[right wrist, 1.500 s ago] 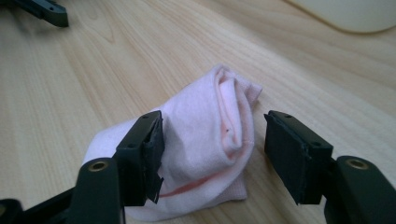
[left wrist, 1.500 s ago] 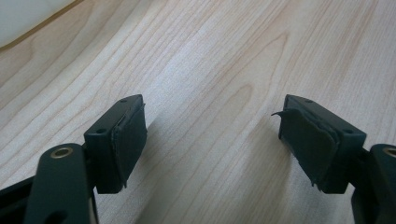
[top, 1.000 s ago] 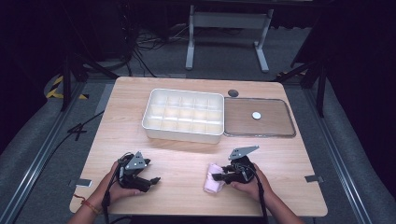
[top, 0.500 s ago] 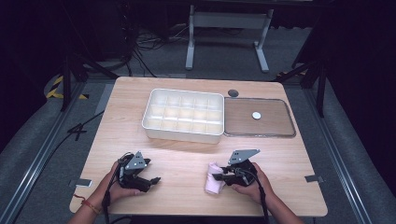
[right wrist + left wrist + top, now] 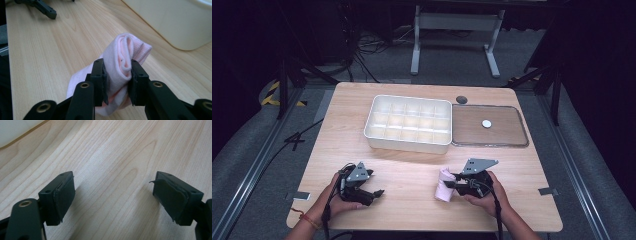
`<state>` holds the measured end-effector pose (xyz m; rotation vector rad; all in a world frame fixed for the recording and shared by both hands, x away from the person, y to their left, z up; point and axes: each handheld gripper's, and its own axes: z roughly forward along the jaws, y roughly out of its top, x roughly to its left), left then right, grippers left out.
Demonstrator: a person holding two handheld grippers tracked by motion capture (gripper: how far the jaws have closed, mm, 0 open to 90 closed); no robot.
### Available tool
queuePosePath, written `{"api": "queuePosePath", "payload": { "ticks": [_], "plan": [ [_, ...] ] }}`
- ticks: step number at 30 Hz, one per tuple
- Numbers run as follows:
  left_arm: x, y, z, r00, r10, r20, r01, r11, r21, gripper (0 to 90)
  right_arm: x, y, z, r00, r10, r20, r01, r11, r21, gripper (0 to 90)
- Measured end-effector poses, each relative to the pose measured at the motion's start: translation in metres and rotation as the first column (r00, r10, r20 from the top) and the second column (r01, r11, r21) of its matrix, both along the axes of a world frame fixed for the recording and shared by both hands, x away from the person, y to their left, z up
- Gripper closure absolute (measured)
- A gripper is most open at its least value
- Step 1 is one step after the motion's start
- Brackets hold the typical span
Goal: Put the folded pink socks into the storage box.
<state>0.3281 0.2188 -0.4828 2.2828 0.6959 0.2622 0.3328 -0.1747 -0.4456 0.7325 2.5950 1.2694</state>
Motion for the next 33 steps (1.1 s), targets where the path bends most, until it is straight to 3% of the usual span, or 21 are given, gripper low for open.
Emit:
{"api": "queuePosePath", "payload": {
  "ticks": [15, 22, 33],
  "plan": [
    [0.001, 0.000, 0.000, 1.0000, -0.003, 0.000, 0.003, 1.0000, 0.004, 17.5, 0.002, -0.013, 0.013, 0.9952, -0.041, 0.089, 0.041, 0.999, 0.009, 69.8],
    [0.001, 0.000, 0.000, 1.0000, -0.002, 0.000, 0.002, 1.0000, 0.004, 17.5, 0.005, -0.020, 0.021, 0.9881, -0.065, 0.140, 0.064, 0.998, 0.015, 69.6],
    [0.001, 0.000, 0.000, 1.0000, 0.001, 0.002, -0.001, 1.0000, 0.007, 17.3, 0.013, -0.029, 0.031, 0.9837, -0.088, 0.157, 0.081, 0.996, 0.046, 69.5]
  ]
}}
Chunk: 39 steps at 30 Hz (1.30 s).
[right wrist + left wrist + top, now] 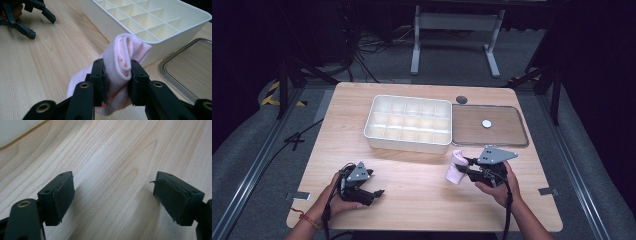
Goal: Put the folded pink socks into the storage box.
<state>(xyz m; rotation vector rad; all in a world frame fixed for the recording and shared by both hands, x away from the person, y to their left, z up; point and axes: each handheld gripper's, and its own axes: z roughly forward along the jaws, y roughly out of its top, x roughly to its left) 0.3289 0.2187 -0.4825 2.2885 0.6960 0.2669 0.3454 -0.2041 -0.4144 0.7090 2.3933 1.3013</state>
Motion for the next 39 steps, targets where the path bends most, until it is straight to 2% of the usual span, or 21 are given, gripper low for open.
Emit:
{"api": "queuePosePath", "payload": {
  "ticks": [11, 23, 29, 39],
  "plan": [
    [0.000, 0.000, 0.000, 1.0000, 0.003, -0.001, -0.003, 1.0000, -0.005, 17.1, 0.009, -0.002, 0.011, 0.9997, -0.011, 0.021, 0.011, 1.000, 0.002, 69.2],
    [0.001, -0.001, 0.000, 1.0000, 0.009, -0.003, -0.009, 0.9999, -0.006, 16.3, 0.022, -0.005, 0.035, 0.9966, -0.036, 0.074, 0.036, 0.999, 0.006, 69.2],
    [0.001, -0.001, 0.000, 1.0000, 0.009, -0.003, -0.009, 0.9999, -0.006, 16.3, 0.030, 0.002, 0.047, 0.9936, -0.040, 0.106, 0.040, 0.999, -0.002, 69.2],
    [0.001, -0.001, 0.000, 1.0000, 0.008, -0.003, -0.008, 0.9999, -0.006, 16.3, 0.047, 0.016, 0.056, 0.9918, -0.055, 0.115, 0.058, 0.998, -0.031, 69.3]
  ]
}}
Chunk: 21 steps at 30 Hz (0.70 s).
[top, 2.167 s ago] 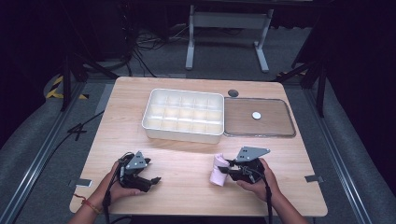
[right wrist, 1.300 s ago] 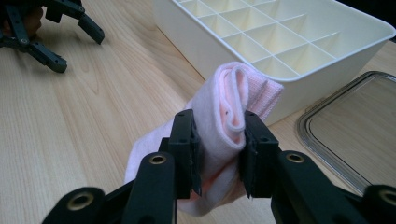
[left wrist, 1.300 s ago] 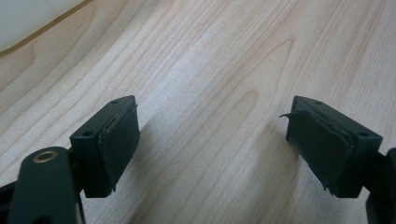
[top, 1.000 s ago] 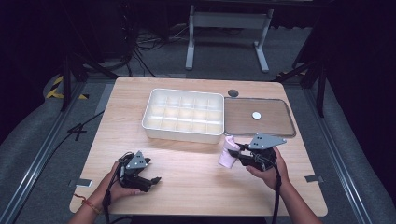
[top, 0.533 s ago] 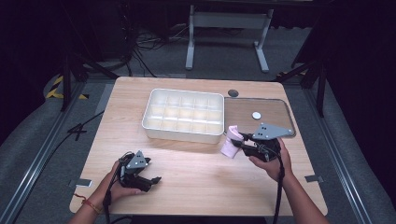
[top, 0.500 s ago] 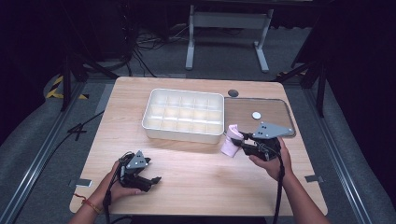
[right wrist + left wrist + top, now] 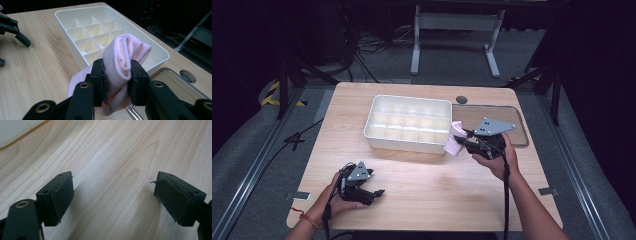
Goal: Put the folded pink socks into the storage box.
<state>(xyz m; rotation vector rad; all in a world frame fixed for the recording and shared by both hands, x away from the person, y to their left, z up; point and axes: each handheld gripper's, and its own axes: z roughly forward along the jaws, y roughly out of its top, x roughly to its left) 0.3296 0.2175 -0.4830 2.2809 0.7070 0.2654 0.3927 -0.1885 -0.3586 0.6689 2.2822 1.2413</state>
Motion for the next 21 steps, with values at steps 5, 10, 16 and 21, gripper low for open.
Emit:
{"api": "queuePosePath", "payload": {
  "ticks": [5, 10, 16, 21],
  "plan": [
    [0.000, 0.000, 0.000, 1.0000, 0.000, -0.001, 0.000, 1.0000, 0.001, 16.3, 0.009, 0.007, 0.004, 0.9999, -0.008, 0.010, 0.008, 1.000, -0.009, 69.4],
    [0.000, 0.000, 0.000, 1.0000, 0.000, -0.001, 0.000, 1.0000, 0.001, 16.3, 0.019, 0.011, 0.006, 0.9995, -0.027, 0.019, 0.027, 0.999, -0.026, 69.4],
    [0.000, 0.000, 0.000, 1.0000, 0.001, -0.001, -0.001, 1.0000, 0.001, 16.3, 0.030, 0.018, 0.006, 0.9990, -0.037, 0.025, 0.038, 0.998, -0.054, 69.7],
    [0.000, 0.000, 0.000, 1.0000, 0.001, -0.001, -0.001, 1.0000, 0.001, 16.3, 0.036, 0.028, 0.004, 0.9989, -0.021, 0.042, 0.026, 0.993, -0.112, 69.9]
  ]
}}
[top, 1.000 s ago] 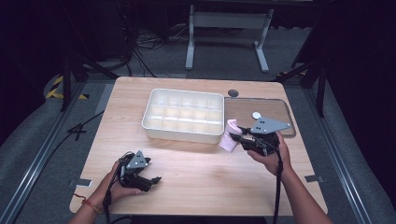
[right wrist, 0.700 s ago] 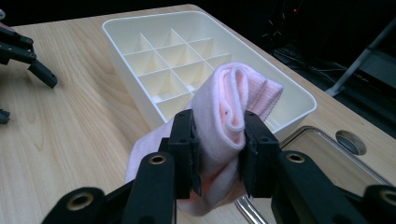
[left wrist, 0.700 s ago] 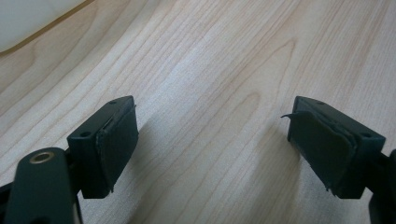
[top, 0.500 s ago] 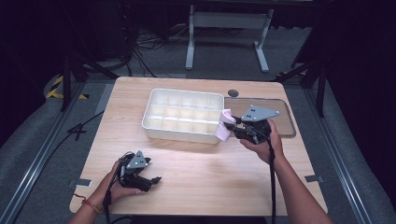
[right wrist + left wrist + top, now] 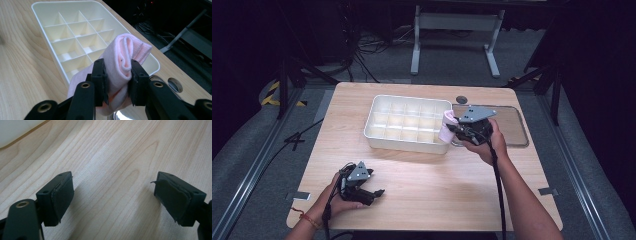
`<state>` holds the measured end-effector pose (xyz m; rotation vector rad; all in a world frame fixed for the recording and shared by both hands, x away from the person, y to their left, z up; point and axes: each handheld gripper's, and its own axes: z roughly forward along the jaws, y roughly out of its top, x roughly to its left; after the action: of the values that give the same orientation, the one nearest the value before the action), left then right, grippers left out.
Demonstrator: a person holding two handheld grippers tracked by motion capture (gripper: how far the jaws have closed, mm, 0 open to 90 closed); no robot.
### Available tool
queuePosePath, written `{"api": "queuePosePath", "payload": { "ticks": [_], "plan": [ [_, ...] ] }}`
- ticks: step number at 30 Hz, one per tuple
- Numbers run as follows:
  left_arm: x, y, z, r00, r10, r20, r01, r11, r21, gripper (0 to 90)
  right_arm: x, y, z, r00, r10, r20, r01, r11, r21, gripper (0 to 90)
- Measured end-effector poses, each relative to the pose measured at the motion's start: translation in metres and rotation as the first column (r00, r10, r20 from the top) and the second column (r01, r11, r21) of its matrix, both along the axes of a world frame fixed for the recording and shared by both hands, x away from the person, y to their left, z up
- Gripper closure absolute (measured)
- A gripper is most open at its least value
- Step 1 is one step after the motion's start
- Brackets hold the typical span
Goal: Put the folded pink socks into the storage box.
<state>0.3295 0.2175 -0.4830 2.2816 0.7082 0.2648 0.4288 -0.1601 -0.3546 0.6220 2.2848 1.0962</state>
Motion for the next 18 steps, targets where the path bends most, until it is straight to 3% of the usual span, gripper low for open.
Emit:
{"api": "queuePosePath", "payload": {
  "ticks": [9, 18],
  "plan": [
    [0.000, 0.000, 0.000, 1.0000, 0.000, 0.000, 0.000, 1.0000, 0.000, 16.4, 0.014, 0.010, -0.007, 0.9997, -0.025, -0.005, 0.024, 0.999, -0.048, 70.0],
    [0.000, 0.000, 0.000, 1.0000, 0.000, 0.000, 0.000, 1.0000, 0.000, 16.3, 0.023, 0.025, -0.014, 0.9997, -0.018, 0.016, 0.021, 0.986, -0.164, 70.0]
  ]
}}
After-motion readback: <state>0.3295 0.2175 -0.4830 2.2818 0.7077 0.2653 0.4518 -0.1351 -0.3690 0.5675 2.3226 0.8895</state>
